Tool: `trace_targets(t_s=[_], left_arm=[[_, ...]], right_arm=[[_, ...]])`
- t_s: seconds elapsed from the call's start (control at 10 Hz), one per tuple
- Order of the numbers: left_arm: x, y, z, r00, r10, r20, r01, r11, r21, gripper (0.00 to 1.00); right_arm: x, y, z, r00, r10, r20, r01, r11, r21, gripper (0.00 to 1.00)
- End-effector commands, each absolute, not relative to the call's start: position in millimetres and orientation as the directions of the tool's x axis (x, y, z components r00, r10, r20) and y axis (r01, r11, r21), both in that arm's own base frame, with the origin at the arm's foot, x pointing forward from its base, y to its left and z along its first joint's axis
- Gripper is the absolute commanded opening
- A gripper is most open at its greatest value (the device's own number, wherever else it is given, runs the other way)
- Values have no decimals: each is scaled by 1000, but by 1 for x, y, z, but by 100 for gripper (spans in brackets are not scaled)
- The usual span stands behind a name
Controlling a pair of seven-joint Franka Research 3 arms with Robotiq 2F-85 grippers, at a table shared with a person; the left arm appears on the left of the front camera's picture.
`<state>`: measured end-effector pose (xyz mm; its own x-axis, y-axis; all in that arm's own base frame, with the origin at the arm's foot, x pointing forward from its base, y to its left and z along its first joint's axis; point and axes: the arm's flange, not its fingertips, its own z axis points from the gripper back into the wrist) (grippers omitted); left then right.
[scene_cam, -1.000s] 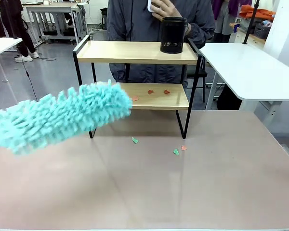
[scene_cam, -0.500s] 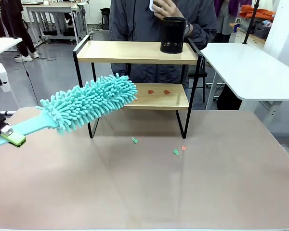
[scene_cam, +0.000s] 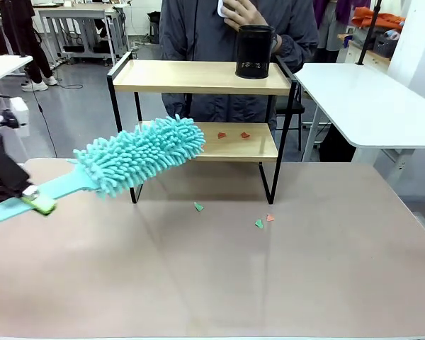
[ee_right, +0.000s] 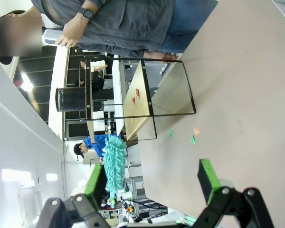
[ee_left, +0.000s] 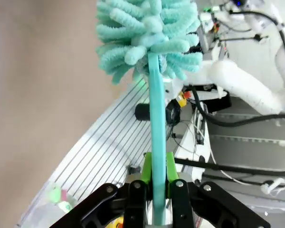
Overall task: Clean the shelf.
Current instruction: Clean the remaining tier of the Shelf with the Duster once objects are removed.
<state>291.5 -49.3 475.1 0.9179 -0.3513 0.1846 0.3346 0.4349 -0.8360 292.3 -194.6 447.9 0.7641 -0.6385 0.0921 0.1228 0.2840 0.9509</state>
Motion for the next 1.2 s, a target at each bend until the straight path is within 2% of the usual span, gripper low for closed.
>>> trace_targets(t_s=[0.0, 0.3, 0.6, 0.9, 1.1], left_arm=[[318, -82, 474, 953, -202, 226, 296, 456, -839, 12], [338, -97, 477, 966, -4, 260, 229, 482, -846, 12], [364, -113, 469, 971, 57, 232, 165, 539, -826, 12], [385, -135, 459, 961, 117, 252, 138, 586, -798, 12], [395, -145, 453, 967, 108, 232, 123, 600, -791, 12]], right_arm=[[296, -194, 448, 758, -642, 118, 85, 276, 957, 100], [296, -194, 448, 758, -642, 118, 85, 276, 957, 100], [296, -194, 448, 758, -642, 118, 85, 276, 957, 100], [296, -194, 448, 758, -642, 118, 85, 276, 957, 100], [296, -194, 448, 758, -642, 118, 85, 276, 957, 100]])
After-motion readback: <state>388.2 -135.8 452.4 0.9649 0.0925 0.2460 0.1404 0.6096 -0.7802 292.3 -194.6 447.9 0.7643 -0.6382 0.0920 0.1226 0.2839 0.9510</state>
